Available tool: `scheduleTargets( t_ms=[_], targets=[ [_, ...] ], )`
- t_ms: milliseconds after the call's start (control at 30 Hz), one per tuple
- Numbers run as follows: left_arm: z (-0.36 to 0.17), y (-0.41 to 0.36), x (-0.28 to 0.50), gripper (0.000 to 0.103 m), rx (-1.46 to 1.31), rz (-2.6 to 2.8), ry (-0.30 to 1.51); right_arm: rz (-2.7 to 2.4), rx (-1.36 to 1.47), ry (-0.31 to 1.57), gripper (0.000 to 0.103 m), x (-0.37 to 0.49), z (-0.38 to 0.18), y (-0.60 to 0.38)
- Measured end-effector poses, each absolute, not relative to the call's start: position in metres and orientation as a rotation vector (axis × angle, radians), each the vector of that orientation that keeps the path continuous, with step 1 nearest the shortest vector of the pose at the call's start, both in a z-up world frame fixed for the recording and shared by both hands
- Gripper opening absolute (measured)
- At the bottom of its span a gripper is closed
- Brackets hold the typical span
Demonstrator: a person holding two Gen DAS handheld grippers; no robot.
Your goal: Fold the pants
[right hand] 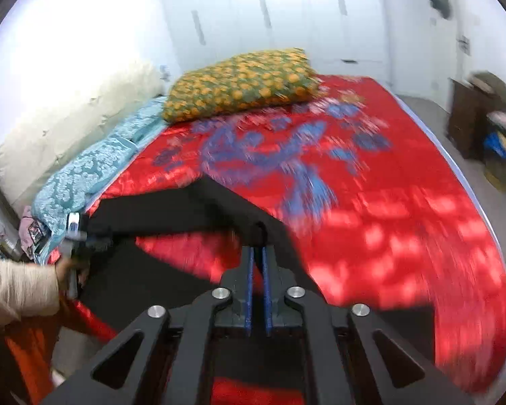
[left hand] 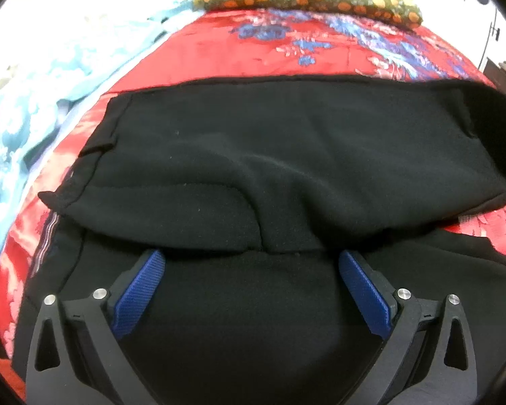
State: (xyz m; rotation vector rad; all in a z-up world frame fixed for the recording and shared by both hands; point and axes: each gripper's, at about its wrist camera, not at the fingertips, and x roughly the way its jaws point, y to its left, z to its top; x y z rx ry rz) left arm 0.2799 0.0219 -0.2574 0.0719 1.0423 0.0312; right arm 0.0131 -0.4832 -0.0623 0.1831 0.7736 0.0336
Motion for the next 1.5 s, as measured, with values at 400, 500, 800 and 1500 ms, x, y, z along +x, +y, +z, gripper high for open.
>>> scheduleTargets(
  t_ms=[400,500,800,1500],
  targets=[
    [-0.197,0.035,0.213,0.102,0.022,-0.096,1.066,-0.462,0.282,0.817,0.079,-0.075,-0.103,-0.488],
    [-0.2,0.041,0.189,0.102,0.051,-0.089,0.997,-0.401,0.319,0.744,0.084,-0.079,-0.093,-0.459],
    [-0.223,0.056,0.177,0.102,0.059,-0.048,0.973,-0.083,0.937,0.753,0.082,-0.065,-0.201,-0.387],
    [-0.228,0.08,0.185,0.102,-0.063,-0.024,0.997,-0.338,1.18,0.69,0.079,-0.076,-0.236,-0.433]
  ],
)
